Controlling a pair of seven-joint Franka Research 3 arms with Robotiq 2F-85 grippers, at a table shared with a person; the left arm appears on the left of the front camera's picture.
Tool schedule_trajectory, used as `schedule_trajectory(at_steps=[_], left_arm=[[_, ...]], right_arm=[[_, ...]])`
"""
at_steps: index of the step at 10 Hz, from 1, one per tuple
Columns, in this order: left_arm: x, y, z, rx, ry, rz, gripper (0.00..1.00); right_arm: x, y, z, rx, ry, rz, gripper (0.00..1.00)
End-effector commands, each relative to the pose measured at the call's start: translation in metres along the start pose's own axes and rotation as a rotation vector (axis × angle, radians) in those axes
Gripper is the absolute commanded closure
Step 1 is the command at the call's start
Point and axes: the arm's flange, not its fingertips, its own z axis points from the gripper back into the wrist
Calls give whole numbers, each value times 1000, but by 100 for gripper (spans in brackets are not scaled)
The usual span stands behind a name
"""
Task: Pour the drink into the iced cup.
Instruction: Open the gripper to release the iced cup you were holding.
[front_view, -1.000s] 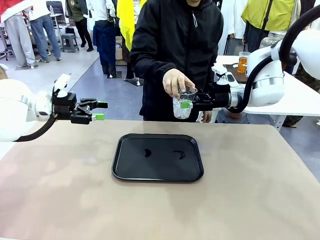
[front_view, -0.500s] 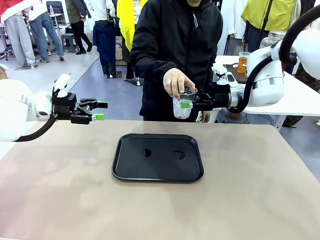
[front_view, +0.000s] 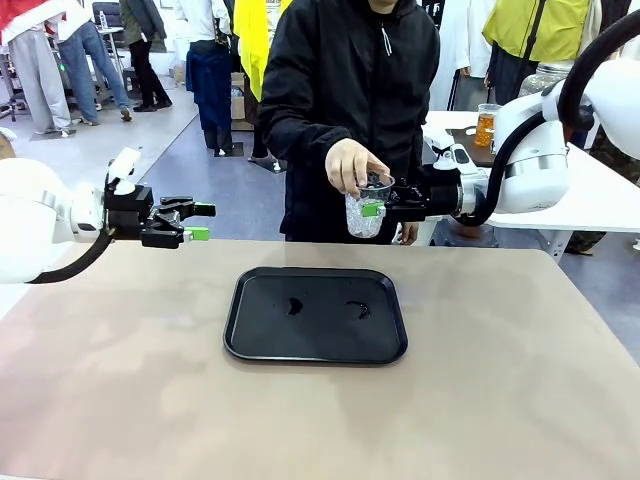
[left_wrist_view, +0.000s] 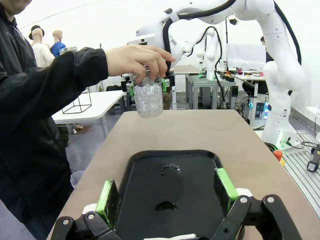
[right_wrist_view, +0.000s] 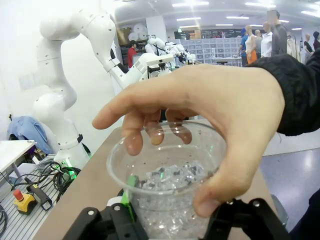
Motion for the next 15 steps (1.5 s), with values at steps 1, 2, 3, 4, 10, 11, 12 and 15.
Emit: schedule_trajectory(at_steps=[1, 2, 3, 4, 10, 11, 12, 15], left_arm=[[2, -1, -2, 4, -6, -2, 0], [2, -1, -2, 4, -6, -2, 0], [2, -1, -2, 4, -6, -2, 0], [2, -1, -2, 4, -6, -2, 0], [2, -1, -2, 4, -6, -2, 0], [2, -1, -2, 4, -6, -2, 0], [2, -1, -2, 4, -6, -2, 0], [2, -1, -2, 4, -6, -2, 0]], right_arm=[[0, 0, 0, 0, 0, 0, 30], [0, 1, 3, 18, -29, -28, 11], [-1, 2, 7, 28, -35, -29, 0], [-2, 3, 13, 27, -44, -39, 0], [-26, 17, 85, -47, -88, -6, 0], [-38, 22, 103, -62, -75, 31, 0], [-47, 26, 118, -71, -83, 42, 0], [-61, 37, 149, -108, -85, 40, 0]])
